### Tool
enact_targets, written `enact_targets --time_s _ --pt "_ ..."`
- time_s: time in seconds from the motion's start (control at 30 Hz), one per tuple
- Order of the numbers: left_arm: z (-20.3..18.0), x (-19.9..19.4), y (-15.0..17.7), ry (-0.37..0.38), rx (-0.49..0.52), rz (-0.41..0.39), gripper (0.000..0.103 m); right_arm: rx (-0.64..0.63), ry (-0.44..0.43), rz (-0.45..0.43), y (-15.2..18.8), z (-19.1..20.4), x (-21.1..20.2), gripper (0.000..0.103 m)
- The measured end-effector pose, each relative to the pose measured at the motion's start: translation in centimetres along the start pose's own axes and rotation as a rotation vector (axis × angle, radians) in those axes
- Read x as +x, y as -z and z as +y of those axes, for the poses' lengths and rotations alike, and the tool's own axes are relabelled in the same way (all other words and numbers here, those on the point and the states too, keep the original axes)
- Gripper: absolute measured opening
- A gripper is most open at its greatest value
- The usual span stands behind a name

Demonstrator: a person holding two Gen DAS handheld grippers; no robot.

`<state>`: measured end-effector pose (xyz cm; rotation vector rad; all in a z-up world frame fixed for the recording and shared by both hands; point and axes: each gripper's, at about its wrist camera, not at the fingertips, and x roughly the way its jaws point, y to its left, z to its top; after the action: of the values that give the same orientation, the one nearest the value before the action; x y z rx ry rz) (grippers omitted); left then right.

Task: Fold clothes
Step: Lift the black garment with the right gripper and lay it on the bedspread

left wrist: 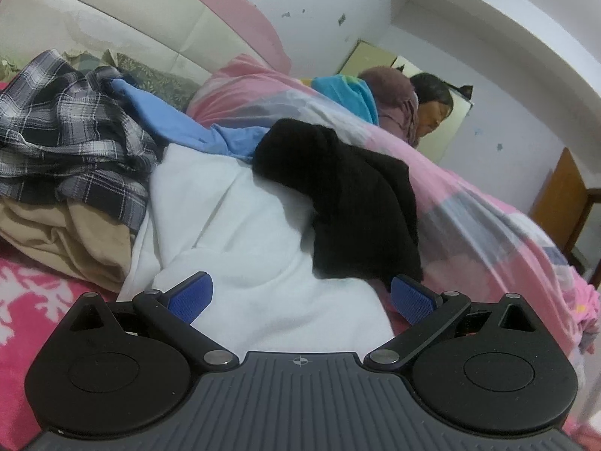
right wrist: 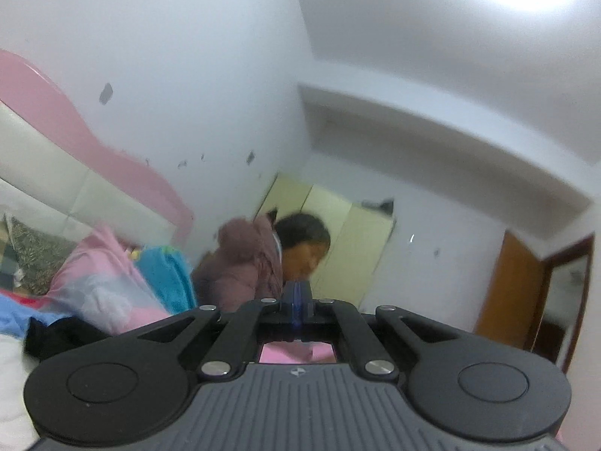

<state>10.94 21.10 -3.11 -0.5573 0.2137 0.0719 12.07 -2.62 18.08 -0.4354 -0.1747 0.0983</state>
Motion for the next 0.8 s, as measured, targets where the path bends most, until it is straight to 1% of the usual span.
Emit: enact_targets --time_s 0.03,0.1,0.13,0.17,0.2,0.23,0.27,0.37,0.43,0.5,0.6,0.67,0.7,0.73,0.77,0.8 --pt "-0.1 0.0 0.1 -0.002 0.002 0.003 0.102 0.002 -0.022 0.025 0.3 0.1 0.0 0.000" --pt "-0.1 0.0 0.1 -0.003 0.000 0.007 0.102 -0.033 -0.092 0.048 1.5 2.4 1.4 0.001" --pt "-0.1 -0.1 0.1 -0.001 -0.002 0.007 0.102 -0.051 -0.127 0.059 2.2 3.6 2.2 0.004" --pt "-0.1 -0.1 0.1 0.002 -0.002 0.007 0.102 -0.069 -0.161 0.070 2.8 4.7 2.9 0.008" --pt "-0.1 -0.1 0.1 0.003 -0.001 0.009 0.102 -0.087 -0.196 0.081 3.5 5.9 3.6 0.022" --pt "-0.1 -0.1 0.1 0.003 -0.001 0.010 0.102 -0.104 -0.231 0.092 4.1 7.0 4.3 0.039" --pt "-0.1 0.0 0.1 0.003 -0.002 0.012 0.102 -0.122 -0.266 0.103 4.7 8.2 5.0 0.042" --pt "0.1 0.2 -0.1 0.005 -0.013 0.038 0.102 -0.175 -0.370 0.137 6.6 11.7 7.2 0.046" --pt "0.3 0.3 -0.2 -0.002 -0.022 0.052 0.102 -0.211 -0.439 0.159 7.9 14.0 8.7 0.056" --pt "0.4 0.3 -0.2 -0.006 -0.027 0.056 0.102 -0.246 -0.509 0.181 9.2 16.3 10.1 0.060" --pt "0.5 0.4 -0.2 -0.013 -0.020 0.057 0.102 -0.297 -0.600 0.210 11.0 19.7 12.2 0.060" --pt "0.6 0.5 -0.1 -0.016 -0.021 0.063 0.102 -0.314 -0.590 0.206 11.7 21.2 13.4 0.060" --pt "0.7 0.6 -0.1 -0.017 -0.021 0.066 0.102 -0.313 -0.585 0.206 12.0 21.8 14.3 0.056" --pt "0.7 0.7 0.0 -0.018 -0.022 0.069 0.102 -0.304 -0.580 0.213 12.1 22.1 14.8 0.035" --pt "0.8 0.7 0.0 -0.019 -0.023 0.071 0.102 -0.284 -0.569 0.225 12.1 22.1 15.2 0.025" --pt "0.8 0.7 0.0 -0.020 -0.024 0.073 0.102 -0.250 -0.557 0.231 12.0 21.7 15.4 0.021"
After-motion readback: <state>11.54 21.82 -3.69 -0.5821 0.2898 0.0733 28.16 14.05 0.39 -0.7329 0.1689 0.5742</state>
